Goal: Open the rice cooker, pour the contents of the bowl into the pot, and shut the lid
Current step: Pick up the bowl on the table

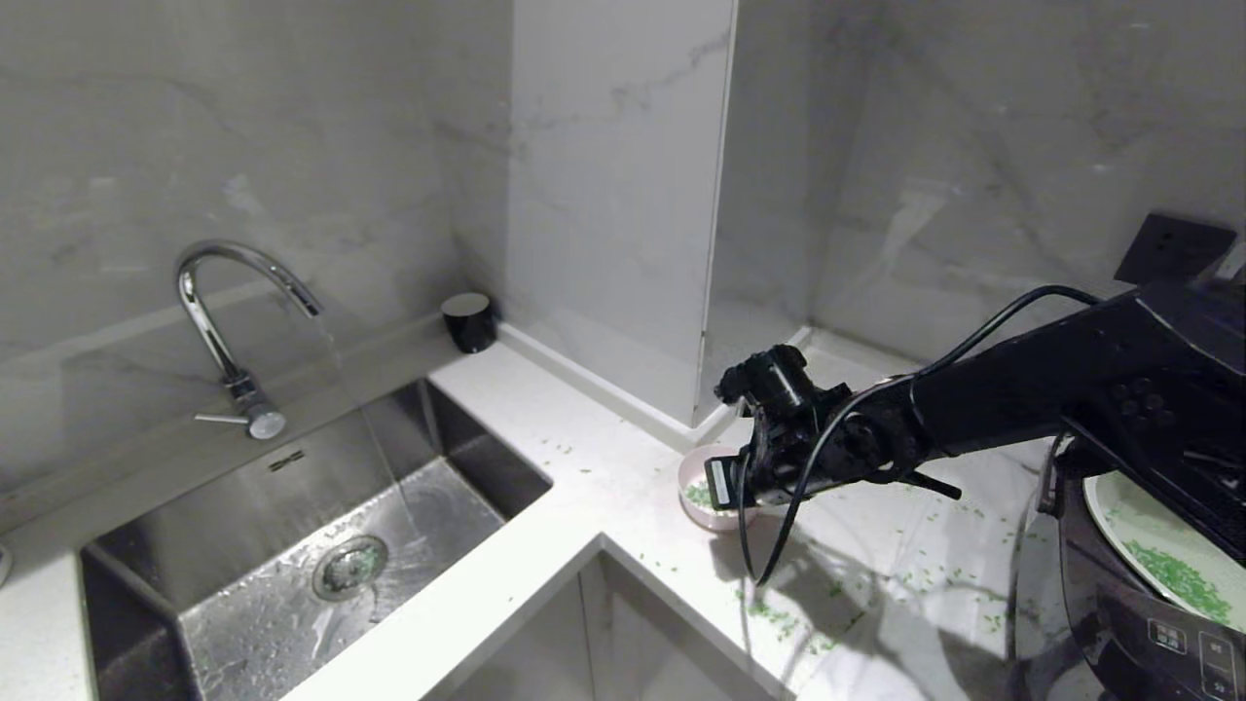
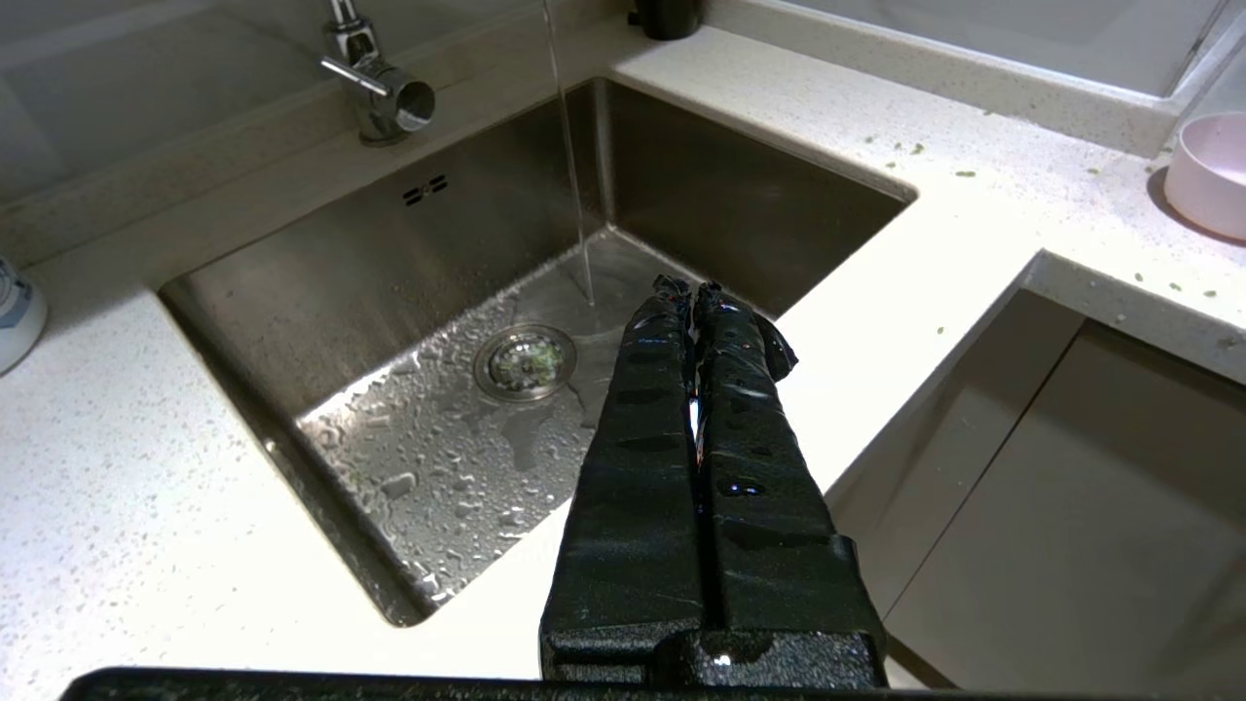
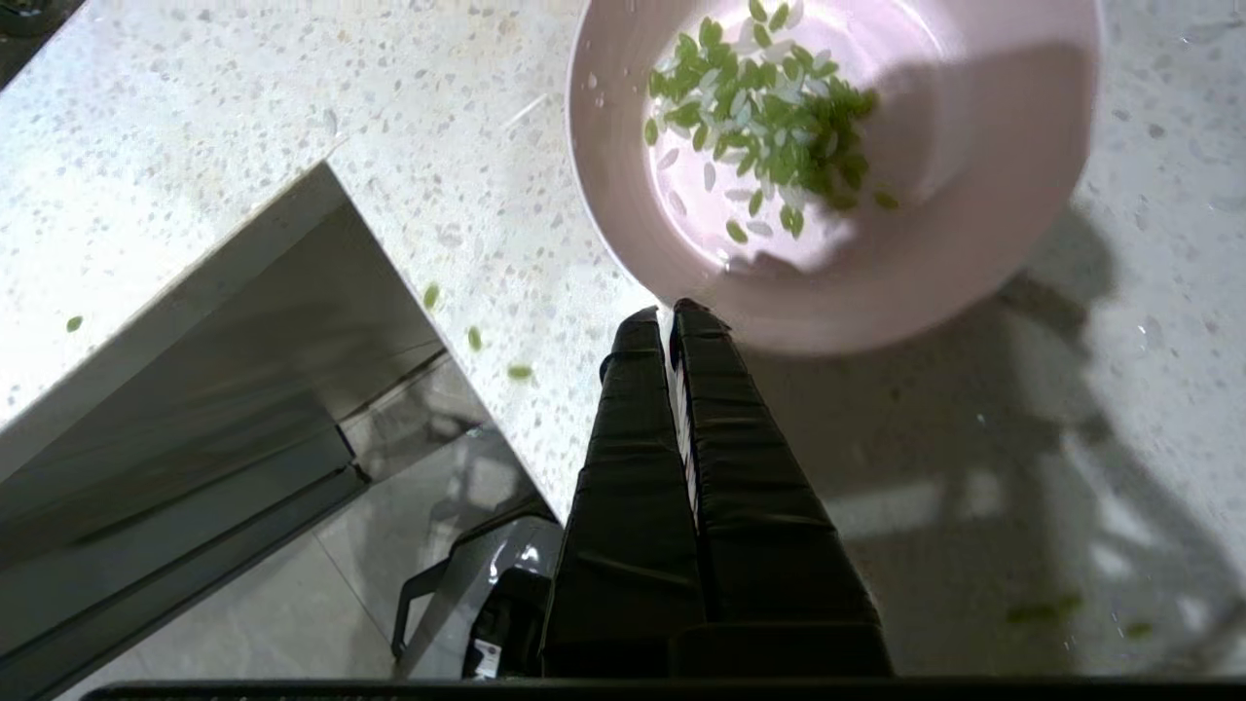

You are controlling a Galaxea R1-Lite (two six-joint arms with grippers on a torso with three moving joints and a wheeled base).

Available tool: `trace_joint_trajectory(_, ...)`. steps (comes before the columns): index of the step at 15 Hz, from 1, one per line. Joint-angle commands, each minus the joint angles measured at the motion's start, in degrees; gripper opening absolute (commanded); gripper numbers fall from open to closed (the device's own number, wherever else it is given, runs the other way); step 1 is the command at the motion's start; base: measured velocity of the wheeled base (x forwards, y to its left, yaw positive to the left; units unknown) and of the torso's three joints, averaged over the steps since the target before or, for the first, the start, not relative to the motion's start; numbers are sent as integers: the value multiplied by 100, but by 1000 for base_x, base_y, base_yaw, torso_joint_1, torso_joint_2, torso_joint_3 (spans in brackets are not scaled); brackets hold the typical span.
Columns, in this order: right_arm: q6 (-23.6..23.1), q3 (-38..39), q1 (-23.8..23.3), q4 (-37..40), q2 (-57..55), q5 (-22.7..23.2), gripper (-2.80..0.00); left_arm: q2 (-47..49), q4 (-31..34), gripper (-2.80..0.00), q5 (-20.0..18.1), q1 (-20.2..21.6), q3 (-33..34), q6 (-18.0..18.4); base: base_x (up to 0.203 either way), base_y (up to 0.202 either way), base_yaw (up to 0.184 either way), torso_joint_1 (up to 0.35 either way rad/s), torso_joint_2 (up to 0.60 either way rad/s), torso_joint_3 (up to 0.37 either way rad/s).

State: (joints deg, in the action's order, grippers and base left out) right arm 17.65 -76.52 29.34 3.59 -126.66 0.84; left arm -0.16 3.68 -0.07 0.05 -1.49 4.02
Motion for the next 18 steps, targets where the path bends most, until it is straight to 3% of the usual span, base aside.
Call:
trace_joint_trajectory(1,-18,-155,-42,-181,-311,4,-280,7,1,-280,-2,4,-1,2,0,0,0,0,0,0)
trace_joint_trajectory(9,-183,-514,-165,-500,-787,-24,-280,7,1,-280,-10,4,-1,-24,0,0,0,0,0,0)
trace_joint_trajectory(12,-166,-750,-127,-500,-1156,-440,-280,7,-8,-280,7,3,-1,-79,0,0,0,0,0,0)
trace_joint_trajectory(18,-166,-1196,93,-473,-1397,-480,-280,7,-8,-280,16,-4,-1,-112,0,0,0,0,0,0)
